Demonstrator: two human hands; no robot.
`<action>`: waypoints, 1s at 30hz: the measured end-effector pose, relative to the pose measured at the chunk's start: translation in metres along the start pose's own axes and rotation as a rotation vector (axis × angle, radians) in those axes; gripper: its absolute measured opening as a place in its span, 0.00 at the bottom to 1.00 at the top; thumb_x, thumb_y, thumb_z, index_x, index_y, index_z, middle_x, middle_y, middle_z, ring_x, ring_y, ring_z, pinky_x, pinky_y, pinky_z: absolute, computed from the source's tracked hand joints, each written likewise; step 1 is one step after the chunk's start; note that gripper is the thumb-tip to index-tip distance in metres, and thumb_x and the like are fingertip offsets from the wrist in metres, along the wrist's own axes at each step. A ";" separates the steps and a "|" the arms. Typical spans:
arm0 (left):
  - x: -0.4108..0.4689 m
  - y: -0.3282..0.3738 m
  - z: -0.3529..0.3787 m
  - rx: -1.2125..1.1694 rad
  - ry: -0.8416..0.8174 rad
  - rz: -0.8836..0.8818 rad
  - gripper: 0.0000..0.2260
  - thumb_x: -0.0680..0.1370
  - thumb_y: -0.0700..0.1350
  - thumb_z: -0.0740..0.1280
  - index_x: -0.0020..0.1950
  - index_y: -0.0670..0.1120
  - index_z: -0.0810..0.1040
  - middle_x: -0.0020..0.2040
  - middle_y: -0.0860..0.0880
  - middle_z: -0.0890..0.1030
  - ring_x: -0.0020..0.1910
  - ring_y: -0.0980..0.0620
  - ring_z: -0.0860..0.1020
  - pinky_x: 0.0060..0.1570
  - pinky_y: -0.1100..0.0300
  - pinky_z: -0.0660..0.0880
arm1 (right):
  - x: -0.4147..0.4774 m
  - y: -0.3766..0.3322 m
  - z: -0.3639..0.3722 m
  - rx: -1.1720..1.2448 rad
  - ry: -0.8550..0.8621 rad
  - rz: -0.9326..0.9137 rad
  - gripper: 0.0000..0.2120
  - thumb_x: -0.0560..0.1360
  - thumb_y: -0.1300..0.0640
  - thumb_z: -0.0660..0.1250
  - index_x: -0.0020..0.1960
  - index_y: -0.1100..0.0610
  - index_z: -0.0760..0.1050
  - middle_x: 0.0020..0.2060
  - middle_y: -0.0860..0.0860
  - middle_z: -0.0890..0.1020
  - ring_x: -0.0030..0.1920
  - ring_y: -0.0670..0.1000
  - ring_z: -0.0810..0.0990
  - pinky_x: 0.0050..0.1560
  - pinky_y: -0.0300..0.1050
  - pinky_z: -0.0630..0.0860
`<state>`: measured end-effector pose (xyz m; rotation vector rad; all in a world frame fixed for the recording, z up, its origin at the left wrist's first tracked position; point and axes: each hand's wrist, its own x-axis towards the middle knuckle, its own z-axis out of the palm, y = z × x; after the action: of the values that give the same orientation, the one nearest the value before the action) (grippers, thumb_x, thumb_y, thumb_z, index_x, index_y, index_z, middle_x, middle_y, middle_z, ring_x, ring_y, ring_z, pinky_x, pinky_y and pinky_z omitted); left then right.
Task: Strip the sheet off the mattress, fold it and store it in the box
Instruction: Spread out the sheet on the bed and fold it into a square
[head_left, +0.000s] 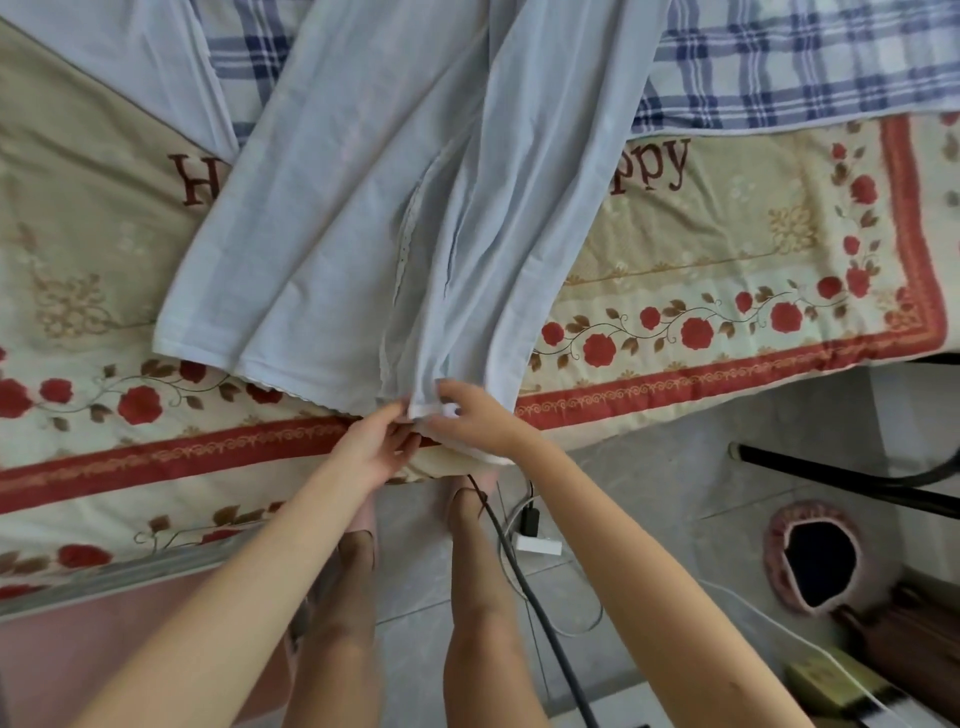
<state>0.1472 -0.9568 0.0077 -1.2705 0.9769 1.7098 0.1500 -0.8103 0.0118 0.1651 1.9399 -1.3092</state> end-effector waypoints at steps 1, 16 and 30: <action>0.002 0.002 0.002 -0.022 0.047 0.029 0.02 0.78 0.39 0.64 0.48 0.45 0.75 0.45 0.47 0.77 0.43 0.53 0.75 0.54 0.57 0.72 | 0.000 0.007 -0.009 0.119 0.167 0.066 0.14 0.77 0.60 0.64 0.61 0.59 0.75 0.57 0.52 0.79 0.55 0.49 0.78 0.59 0.47 0.74; 0.009 0.016 0.006 -0.218 0.180 0.202 0.07 0.77 0.36 0.56 0.47 0.41 0.73 0.49 0.44 0.77 0.48 0.48 0.76 0.59 0.54 0.71 | 0.053 0.032 -0.093 -0.157 0.750 0.445 0.14 0.74 0.59 0.61 0.58 0.59 0.64 0.42 0.50 0.75 0.41 0.55 0.76 0.39 0.48 0.71; 0.023 -0.025 0.026 -0.185 0.267 0.142 0.02 0.76 0.38 0.62 0.46 0.42 0.74 0.55 0.43 0.75 0.46 0.50 0.75 0.44 0.58 0.73 | 0.008 0.075 -0.090 0.379 0.687 0.548 0.33 0.69 0.52 0.74 0.65 0.57 0.60 0.50 0.48 0.72 0.49 0.52 0.73 0.53 0.50 0.74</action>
<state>0.1554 -0.9197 -0.0125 -1.6159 1.1044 1.8036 0.1342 -0.7027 -0.0326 1.3837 1.9230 -1.3084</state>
